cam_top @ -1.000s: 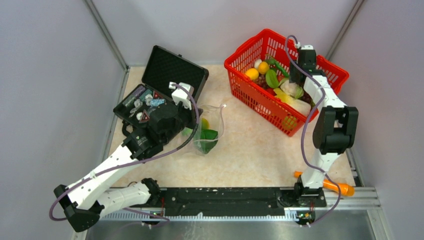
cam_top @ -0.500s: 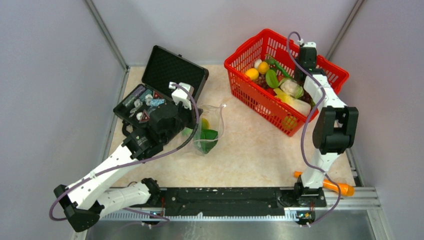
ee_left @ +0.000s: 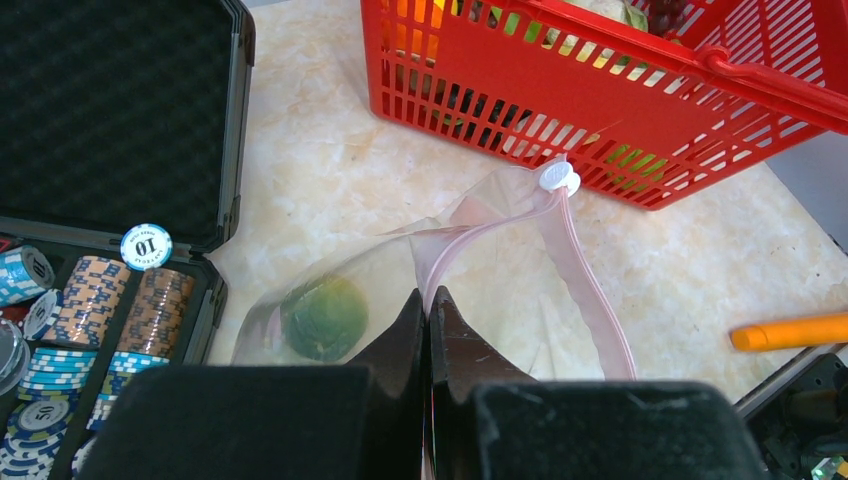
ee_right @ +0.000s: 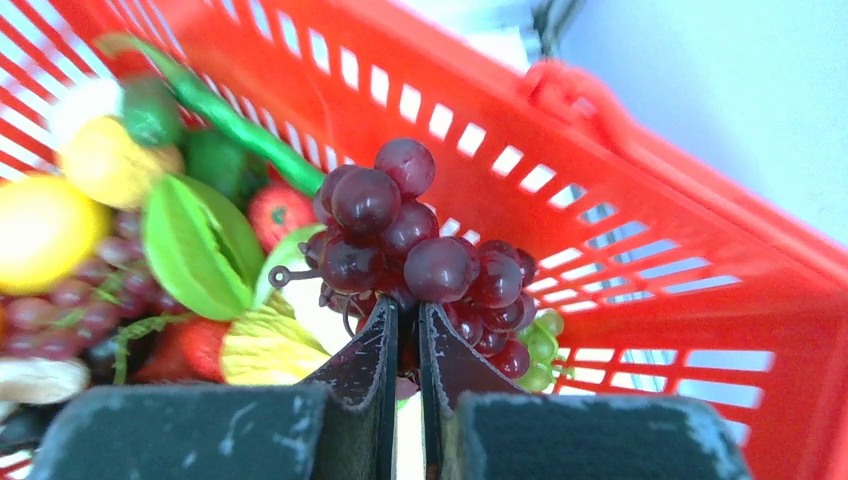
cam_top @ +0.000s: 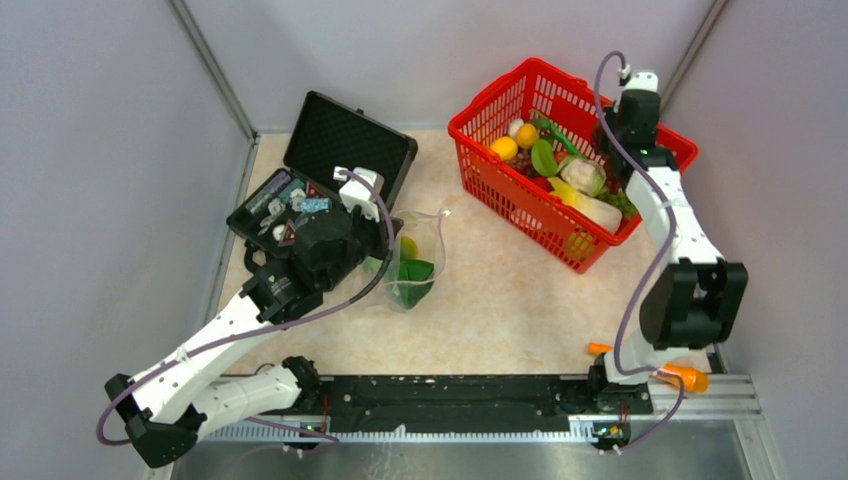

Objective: Place the food in the zip-top bag and seal the zipper
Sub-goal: Pick up the fake fruit from the bin.

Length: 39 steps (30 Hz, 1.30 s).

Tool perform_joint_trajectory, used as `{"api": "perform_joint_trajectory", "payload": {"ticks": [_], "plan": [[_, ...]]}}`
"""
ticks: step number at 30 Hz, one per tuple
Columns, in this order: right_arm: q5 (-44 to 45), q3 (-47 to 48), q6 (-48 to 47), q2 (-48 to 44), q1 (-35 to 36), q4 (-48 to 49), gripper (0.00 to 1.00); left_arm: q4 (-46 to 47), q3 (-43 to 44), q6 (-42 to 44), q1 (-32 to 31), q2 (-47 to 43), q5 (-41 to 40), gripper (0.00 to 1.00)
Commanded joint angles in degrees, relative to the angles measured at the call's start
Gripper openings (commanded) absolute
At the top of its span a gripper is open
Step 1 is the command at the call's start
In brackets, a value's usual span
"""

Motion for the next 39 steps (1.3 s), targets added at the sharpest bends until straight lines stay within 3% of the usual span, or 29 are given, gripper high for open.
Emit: {"api": "perform_joint_trajectory", "payload": {"ticks": [1, 12, 24, 34, 39], "plan": [[-4.67, -1.56, 1.61, -10.19, -0.19, 7.34, 0.00, 2.69, 0.21, 0.08, 0.18, -0.20, -0.18, 0.00], [-21.65, -5.28, 9.73, -21.50, -0.23, 10.99, 0.00, 2.79, 1.01, -0.23, 0.13, 0.70, 0.74, 0.00], [-35.82, -3.91, 16.62, -27.65, -0.18, 14.49, 0.00, 2.96, 1.43, -0.28, 0.14, 1.67, 1.26, 0.00], [-52.69, -11.99, 35.34, -32.27, -0.20, 31.50, 0.00, 3.06, 2.27, -0.26, 0.13, 3.03, 2.25, 0.00], [-56.36, -13.89, 38.54, -33.18, 2.77, 34.76, 0.00, 3.56, 2.63, -0.69, 0.17, 3.74, 2.62, 0.00]]}}
